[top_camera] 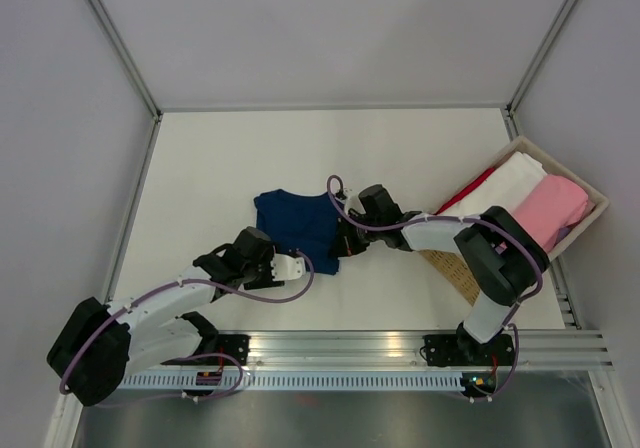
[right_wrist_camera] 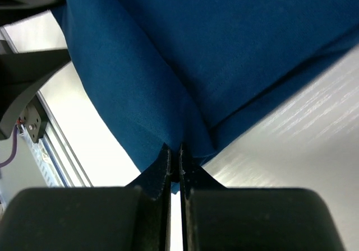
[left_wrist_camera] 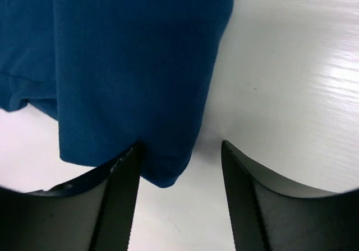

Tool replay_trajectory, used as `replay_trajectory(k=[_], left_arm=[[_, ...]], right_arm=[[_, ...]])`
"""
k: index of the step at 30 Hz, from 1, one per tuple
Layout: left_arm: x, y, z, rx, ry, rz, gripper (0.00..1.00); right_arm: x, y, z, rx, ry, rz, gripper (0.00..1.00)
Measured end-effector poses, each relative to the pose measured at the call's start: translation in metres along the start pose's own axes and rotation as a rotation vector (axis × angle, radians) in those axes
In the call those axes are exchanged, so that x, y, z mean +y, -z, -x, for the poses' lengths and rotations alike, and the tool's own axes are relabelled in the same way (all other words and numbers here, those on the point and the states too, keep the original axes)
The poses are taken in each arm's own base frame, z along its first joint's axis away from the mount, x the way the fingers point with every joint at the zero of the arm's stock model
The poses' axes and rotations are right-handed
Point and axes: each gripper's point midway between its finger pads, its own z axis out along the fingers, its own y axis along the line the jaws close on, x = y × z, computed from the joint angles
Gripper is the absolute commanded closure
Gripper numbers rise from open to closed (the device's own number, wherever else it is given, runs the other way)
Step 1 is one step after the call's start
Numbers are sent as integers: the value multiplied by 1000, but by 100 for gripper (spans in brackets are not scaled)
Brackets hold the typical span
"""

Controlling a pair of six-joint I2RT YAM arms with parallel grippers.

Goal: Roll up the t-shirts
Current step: Roll the tshirt

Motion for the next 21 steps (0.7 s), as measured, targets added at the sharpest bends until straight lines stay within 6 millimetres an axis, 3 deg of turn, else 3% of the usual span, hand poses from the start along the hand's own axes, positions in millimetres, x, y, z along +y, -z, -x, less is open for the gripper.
replay_trajectory(k=[2,3,8,12,17,21], left_arm=[[9,-4,0,3,-12,47,46],[13,-6,-1,8,-18,66,59],[21,-11,0,9,-38,107,96],[22,-12,-1,9,-43,109,98],[18,-6,-1,-13,-17,68,98],[12,2,2,-29,12,-10,98]], right_arm=[[-2,-2,-1,13,6,-5,90],[-3,-3,-1,19,9,-6,88],[-4,-2,4,26,60,-10,72],[-1,12,16,-16,162,-45,58],[24,55,39,-202,436,-89,46],[61,74,23,-331,730,-64,43]])
